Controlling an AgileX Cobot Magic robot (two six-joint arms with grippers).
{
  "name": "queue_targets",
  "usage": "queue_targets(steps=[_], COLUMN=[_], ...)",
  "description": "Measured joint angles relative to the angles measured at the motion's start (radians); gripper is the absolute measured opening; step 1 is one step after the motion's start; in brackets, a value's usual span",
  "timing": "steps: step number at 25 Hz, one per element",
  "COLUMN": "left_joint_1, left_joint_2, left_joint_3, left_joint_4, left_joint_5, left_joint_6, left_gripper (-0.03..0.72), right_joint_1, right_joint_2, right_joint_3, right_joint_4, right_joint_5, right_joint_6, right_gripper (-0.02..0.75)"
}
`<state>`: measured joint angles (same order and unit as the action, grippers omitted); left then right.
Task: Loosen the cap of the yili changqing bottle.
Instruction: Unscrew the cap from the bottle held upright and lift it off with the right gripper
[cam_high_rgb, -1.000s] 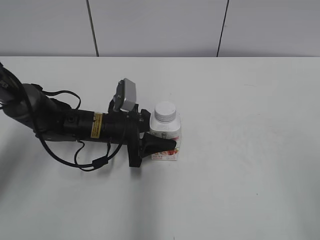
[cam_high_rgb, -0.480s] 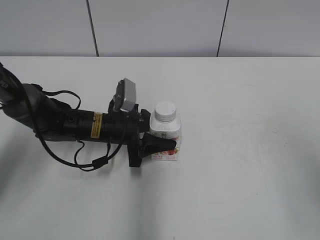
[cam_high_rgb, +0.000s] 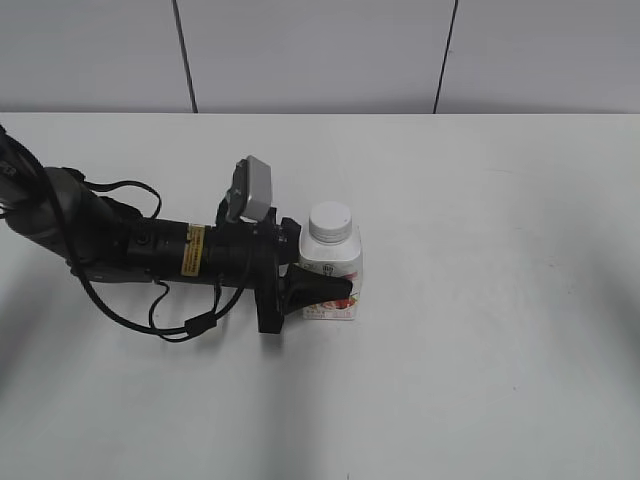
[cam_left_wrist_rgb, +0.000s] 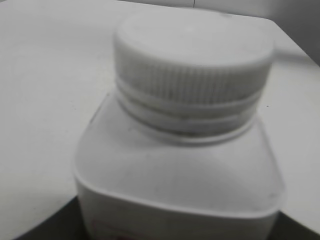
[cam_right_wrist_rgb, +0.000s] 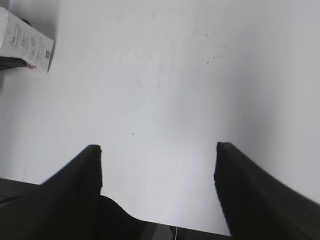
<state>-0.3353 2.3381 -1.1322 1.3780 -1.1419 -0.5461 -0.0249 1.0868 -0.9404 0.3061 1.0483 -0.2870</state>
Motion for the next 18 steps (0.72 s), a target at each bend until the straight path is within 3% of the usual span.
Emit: queue_targets(steps=[13, 18], left_joint_1=[0.0, 0.0], left_joint_2=[0.0, 0.0], left_joint_3=[0.0, 0.0], left_joint_4=[-0.023, -0.034], left_joint_5=[0.005, 0.008], left_joint_6=[-0.002, -0.002], left_gripper=[0.375, 0.375], right_joint_1=[0.005, 0.115], right_joint_2=[0.324, 0.469], right_joint_3=[-0.332, -0.418], right_joint_4=[0.001, -0.015], right_joint_5=[0.149, 0.161], right_joint_6=[0.243, 0.376], right_gripper=[0.553, 0.553])
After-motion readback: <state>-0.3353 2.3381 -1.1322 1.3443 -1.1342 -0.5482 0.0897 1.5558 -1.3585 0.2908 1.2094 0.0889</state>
